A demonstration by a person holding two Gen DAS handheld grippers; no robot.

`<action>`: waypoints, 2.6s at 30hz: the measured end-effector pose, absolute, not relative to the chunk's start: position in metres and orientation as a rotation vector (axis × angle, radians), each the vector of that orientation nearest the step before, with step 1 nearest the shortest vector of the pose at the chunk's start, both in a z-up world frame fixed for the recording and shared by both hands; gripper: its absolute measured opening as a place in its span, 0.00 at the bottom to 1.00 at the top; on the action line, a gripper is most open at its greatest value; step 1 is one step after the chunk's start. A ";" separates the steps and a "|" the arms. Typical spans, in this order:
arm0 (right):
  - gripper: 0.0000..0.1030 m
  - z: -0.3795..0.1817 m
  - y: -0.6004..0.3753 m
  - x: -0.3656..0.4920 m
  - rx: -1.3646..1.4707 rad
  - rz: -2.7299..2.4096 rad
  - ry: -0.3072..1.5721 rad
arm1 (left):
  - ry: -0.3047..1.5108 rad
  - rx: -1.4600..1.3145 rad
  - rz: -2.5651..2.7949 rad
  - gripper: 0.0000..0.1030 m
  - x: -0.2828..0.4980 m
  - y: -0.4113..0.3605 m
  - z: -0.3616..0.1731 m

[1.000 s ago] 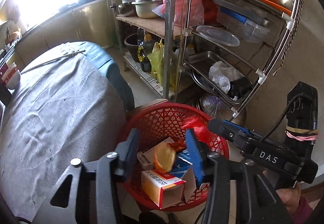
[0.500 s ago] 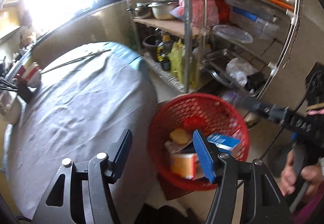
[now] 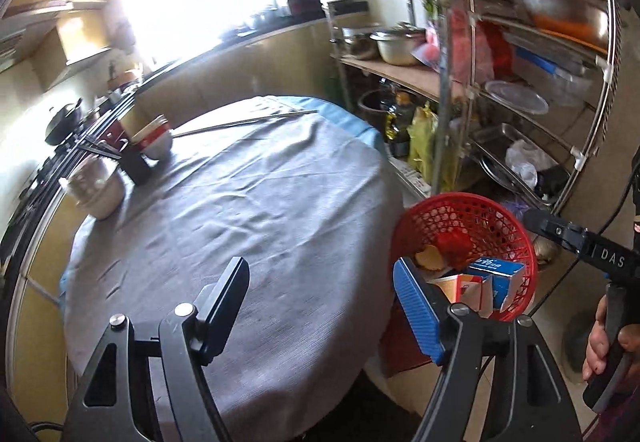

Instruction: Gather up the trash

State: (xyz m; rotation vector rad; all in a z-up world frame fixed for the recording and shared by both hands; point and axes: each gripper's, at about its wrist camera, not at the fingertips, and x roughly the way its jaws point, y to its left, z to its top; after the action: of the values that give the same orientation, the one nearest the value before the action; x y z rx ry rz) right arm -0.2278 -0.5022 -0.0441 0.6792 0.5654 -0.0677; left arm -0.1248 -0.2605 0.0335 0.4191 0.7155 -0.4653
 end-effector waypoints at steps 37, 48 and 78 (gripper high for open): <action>0.64 0.088 -0.271 -0.196 0.183 0.194 0.477 | 0.537 0.165 -0.012 0.91 -0.159 -0.051 0.115; 0.65 0.083 -0.225 -0.187 0.167 0.178 0.525 | 0.554 0.105 0.069 0.91 -0.160 -0.016 0.106; 0.65 0.059 -0.185 -0.189 0.095 0.095 0.587 | 0.583 0.050 0.082 0.91 -0.167 0.024 0.080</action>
State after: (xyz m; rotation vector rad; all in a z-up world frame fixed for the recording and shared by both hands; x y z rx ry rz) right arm -0.1895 -0.1853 0.0589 0.0955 0.5875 0.0951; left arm -0.1667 0.0240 0.0803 0.0501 0.5830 0.0818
